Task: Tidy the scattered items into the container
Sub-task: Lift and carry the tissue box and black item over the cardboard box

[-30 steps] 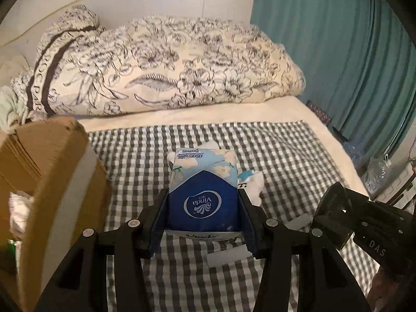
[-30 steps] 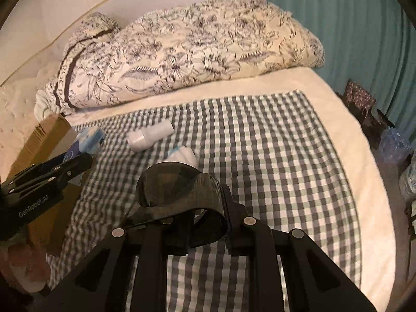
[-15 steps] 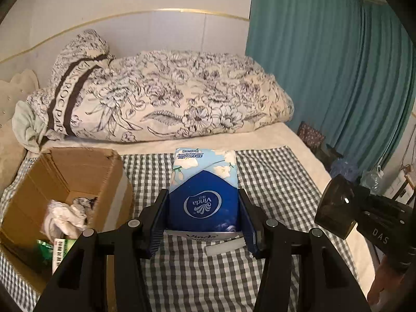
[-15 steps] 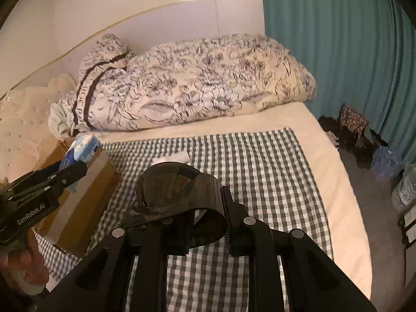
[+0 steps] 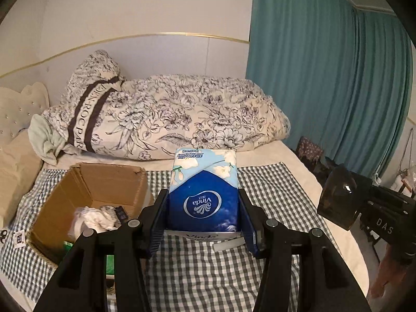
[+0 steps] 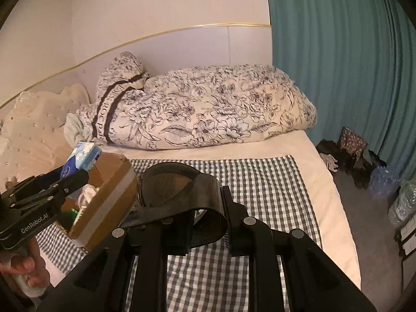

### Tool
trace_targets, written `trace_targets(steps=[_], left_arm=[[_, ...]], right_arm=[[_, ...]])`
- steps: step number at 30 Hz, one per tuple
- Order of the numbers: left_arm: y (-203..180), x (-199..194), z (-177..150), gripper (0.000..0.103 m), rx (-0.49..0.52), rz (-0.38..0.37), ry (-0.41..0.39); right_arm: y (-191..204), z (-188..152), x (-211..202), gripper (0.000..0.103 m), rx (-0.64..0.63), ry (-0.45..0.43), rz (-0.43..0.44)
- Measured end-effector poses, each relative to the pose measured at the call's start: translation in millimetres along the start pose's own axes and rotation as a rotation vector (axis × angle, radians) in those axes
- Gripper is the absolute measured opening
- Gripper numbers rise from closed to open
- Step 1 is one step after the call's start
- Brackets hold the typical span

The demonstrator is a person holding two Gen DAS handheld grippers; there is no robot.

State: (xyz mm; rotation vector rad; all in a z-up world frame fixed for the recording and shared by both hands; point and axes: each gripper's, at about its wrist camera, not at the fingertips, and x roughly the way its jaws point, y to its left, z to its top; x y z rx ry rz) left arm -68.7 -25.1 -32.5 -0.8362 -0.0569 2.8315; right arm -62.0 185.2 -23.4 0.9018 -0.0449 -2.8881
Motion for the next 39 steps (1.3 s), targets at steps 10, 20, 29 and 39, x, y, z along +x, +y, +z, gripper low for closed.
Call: trace_targets(steps=[10,20,29,39], left_arm=[[19.9,-32.1,4.1,0.052,-0.017,0.024,-0.043],[47.3,-43.7,8.5,0.052,-0.025,0.065,-0.054],[91.0,-42.3,6.6,0.052,-0.057,0.119,-0.039],[140.3,-37.0,6.3,0.052,-0.085,0.180,-0.022]], right_arm=[[23.6,4.6,-23.2,0.018,-0.022,-0.037,0.024],[50.7,14.1,-20.4,0.018,-0.039,-0.049,0.053],[88.6,21.5,1.0,0.018,-0.076,-0.032,0.103],[134.3,31.2,34.9,0.018,-0.118,-0.007,0.169]])
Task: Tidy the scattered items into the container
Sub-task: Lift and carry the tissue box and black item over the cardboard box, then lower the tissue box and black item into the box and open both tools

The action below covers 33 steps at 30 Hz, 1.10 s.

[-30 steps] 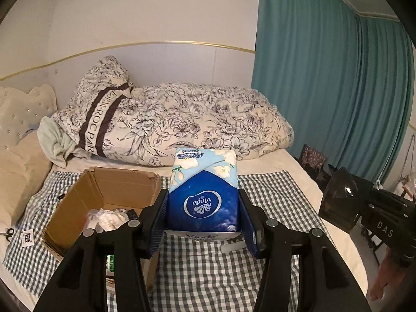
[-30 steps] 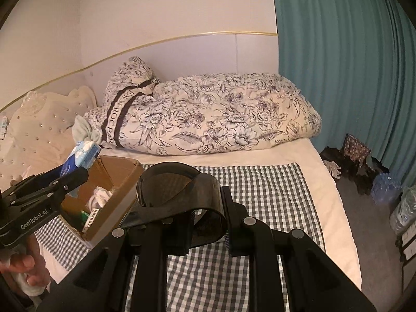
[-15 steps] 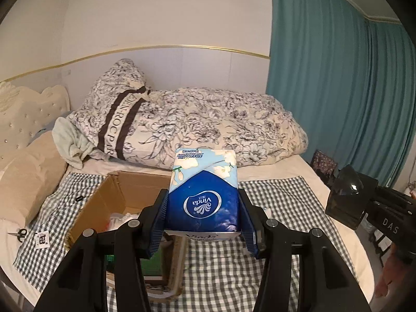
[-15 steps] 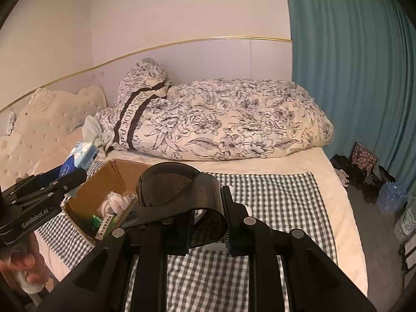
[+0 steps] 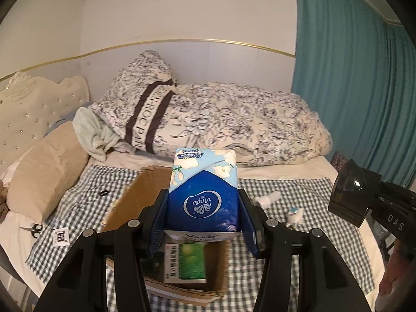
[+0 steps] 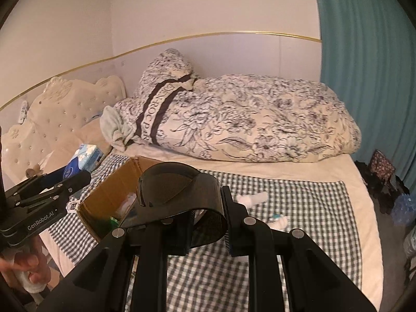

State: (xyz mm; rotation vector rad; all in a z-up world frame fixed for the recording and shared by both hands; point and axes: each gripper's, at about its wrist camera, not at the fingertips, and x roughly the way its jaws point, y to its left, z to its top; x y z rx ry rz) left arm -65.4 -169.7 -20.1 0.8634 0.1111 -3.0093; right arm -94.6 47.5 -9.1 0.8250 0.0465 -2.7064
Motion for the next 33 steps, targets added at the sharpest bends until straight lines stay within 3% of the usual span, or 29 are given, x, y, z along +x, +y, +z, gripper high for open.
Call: trace_targets(steps=[21,33], left_arm=[[100.2,32.3,-15.9,0.052,-0.080,0.118,0.069],[126.5,90.4,-43.9,0.052,-0.093,0.117,0.205]], right_arm=[[99.8,4.0,77.8,0.018,-0.123,0.086,0.121],[133.8,-14.9,145.5,0.018,-0.180,0.200,0.161]])
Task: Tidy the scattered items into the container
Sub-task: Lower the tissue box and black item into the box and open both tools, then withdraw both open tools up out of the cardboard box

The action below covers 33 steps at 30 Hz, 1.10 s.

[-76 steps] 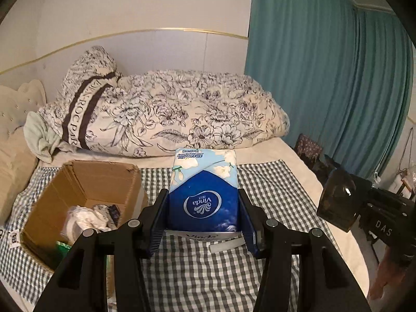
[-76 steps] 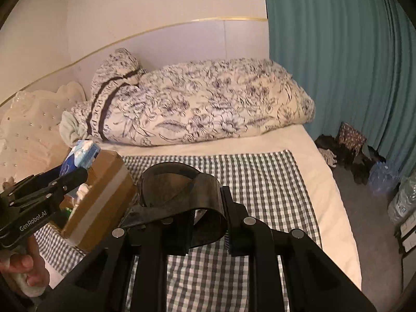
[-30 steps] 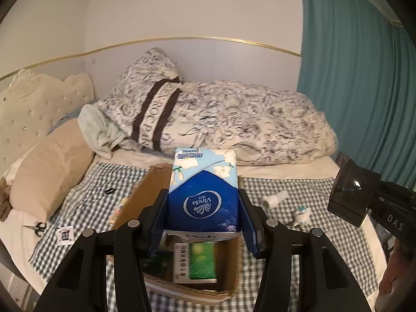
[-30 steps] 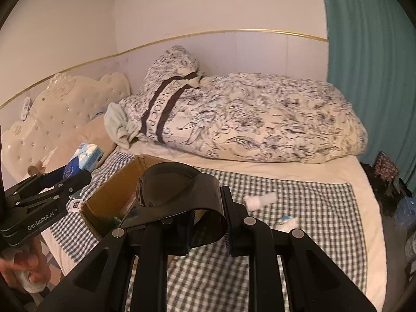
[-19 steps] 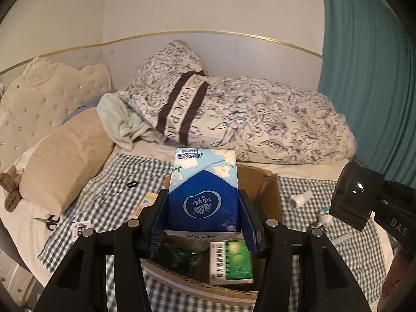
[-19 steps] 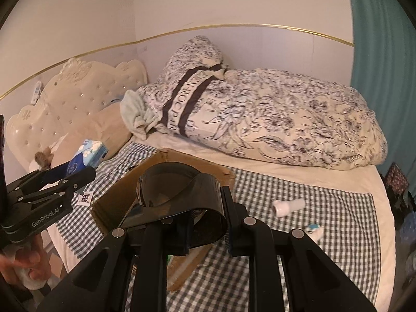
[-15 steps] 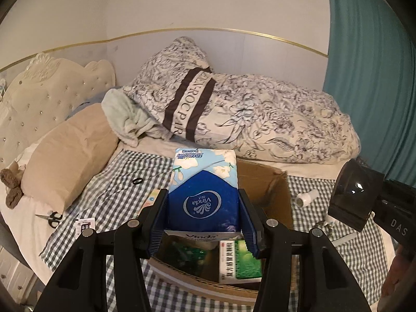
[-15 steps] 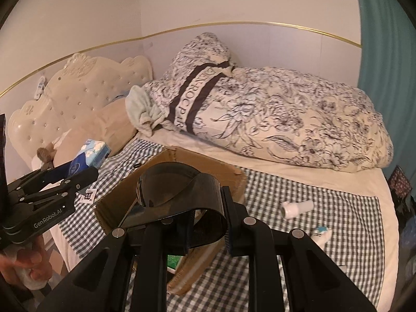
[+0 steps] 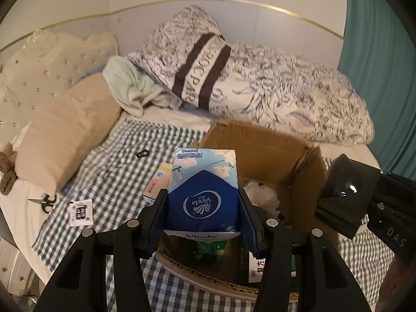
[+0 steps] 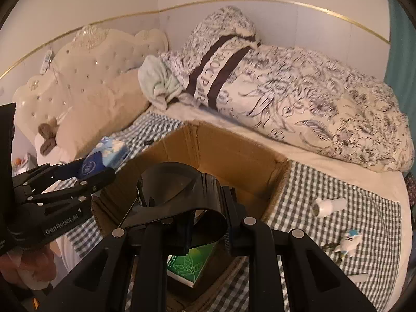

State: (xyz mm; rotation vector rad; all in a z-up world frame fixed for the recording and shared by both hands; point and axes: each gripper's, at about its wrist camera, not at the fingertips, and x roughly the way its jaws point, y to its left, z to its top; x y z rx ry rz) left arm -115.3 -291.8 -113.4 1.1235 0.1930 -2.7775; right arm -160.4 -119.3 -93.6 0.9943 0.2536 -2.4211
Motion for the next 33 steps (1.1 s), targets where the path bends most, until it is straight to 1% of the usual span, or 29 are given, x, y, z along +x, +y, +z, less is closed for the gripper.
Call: trace_targets(steps=[7,12,16,17,18,19,20,21,23,29,31,33], left_arm=[[-7.3,38.9,-9.5,0.052,0.034,-0.020,0.070],[-10.9,59.6,-16.9,0.052,0.048,-0.024,0.121],[-13.6,69.1,-21.6,0.054,0.053,-0.021,0.151],[-13.9,70.6,-21.9,0.057,0.052,-0.018,0.155],[-14.2,71.6,-22.0,0.060,0.049,-0.019,0.158],[-14.6,71.7,-21.7,0.066,0.043,-0.024,0.162],[-15.0,71.2,-20.8,0.070,0.040,-0.026,0.161],[-15.8,69.9,-19.8,0.071,0.038,-0.025,0.159],[-16.9,65.8,-17.8,0.076,0.037,-0.017,0.152],[-18.6,47.1,-10.8,0.080,0.027,-0.005,0.125],[-20.2,38.9,-8.0,0.082,0.028,-0.003,0.114],[-23.9,27.0,-4.7,0.086,0.032,-0.002,0.093]], right_arm=[[1.0,-6.0,42.3,0.018,-0.015,0.069,-0.008],[0.2,-13.6,61.7,0.018,-0.020,0.109,-0.011],[-2.2,-18.2,71.8,0.019,-0.017,0.138,-0.007],[-2.9,-19.3,73.1,0.021,-0.015,0.142,-0.007],[-3.9,-20.5,73.4,0.022,-0.010,0.144,-0.007],[-5.0,-21.1,72.8,0.023,-0.007,0.142,-0.009],[-5.7,-21.2,71.5,0.025,-0.006,0.139,-0.011],[-6.2,-21.2,69.5,0.031,-0.006,0.135,-0.015],[-7.7,-21.0,64.0,0.040,-0.005,0.126,-0.025],[-11.1,-16.4,40.7,0.041,0.006,0.090,-0.038],[-12.1,-14.8,29.8,0.045,0.010,0.074,-0.044],[-12.9,-13.1,17.9,0.052,0.013,0.054,-0.050]])
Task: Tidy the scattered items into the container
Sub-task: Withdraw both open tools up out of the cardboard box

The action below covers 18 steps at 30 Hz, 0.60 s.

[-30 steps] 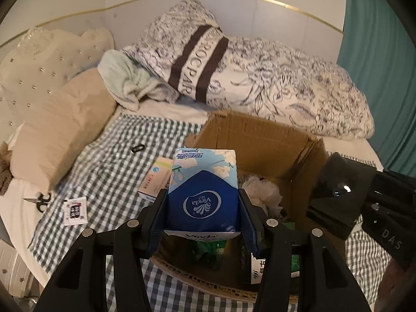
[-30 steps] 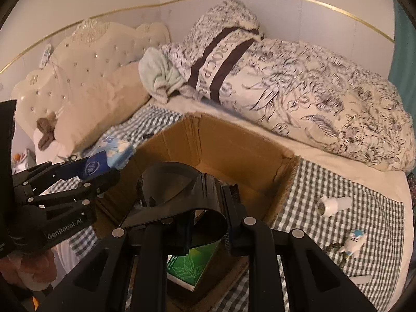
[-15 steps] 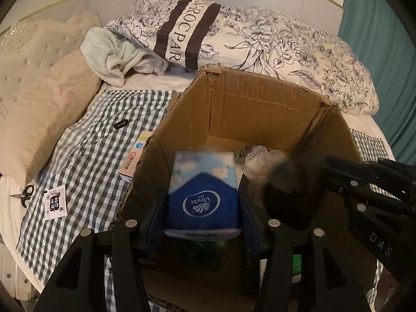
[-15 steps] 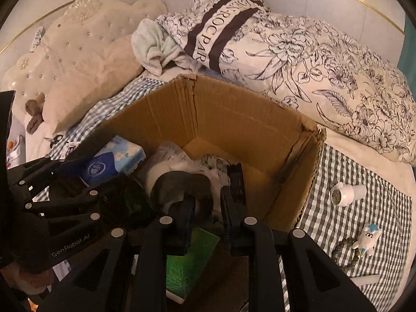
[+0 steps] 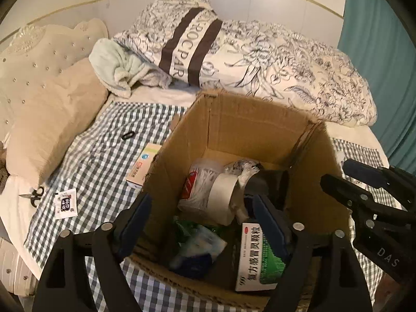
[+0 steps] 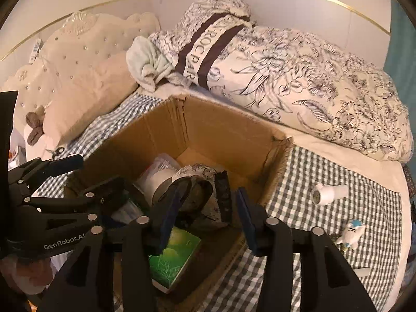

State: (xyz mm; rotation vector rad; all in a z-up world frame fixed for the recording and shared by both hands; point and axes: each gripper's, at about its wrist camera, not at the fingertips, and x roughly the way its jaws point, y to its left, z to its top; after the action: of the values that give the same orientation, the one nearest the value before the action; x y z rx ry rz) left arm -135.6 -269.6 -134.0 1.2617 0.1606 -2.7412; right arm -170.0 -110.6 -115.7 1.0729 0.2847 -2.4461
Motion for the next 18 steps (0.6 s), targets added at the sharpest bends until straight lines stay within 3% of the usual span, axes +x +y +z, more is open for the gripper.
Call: trace_targets(steps=[3,6,18], left_arm=[[-4.5,-15.8,2.3,0.091,0.002,0.002,-0.028],[-9.4,-33.5,4.4,0.103,0.001,0.018,-0.053],[-29.9,-105.6,5.7,0.103,0.006,0.006,-0.174]], right_arm=[[-2.7,0.9,-19.6,0.057,0.008,-0.035,-0.009],[-5.8,1.6,-41.3,0.059,0.018,-0.069,-0.020],[-18.3,-3.9,-128.7,0.088,0.049,-0.211,-0.064]])
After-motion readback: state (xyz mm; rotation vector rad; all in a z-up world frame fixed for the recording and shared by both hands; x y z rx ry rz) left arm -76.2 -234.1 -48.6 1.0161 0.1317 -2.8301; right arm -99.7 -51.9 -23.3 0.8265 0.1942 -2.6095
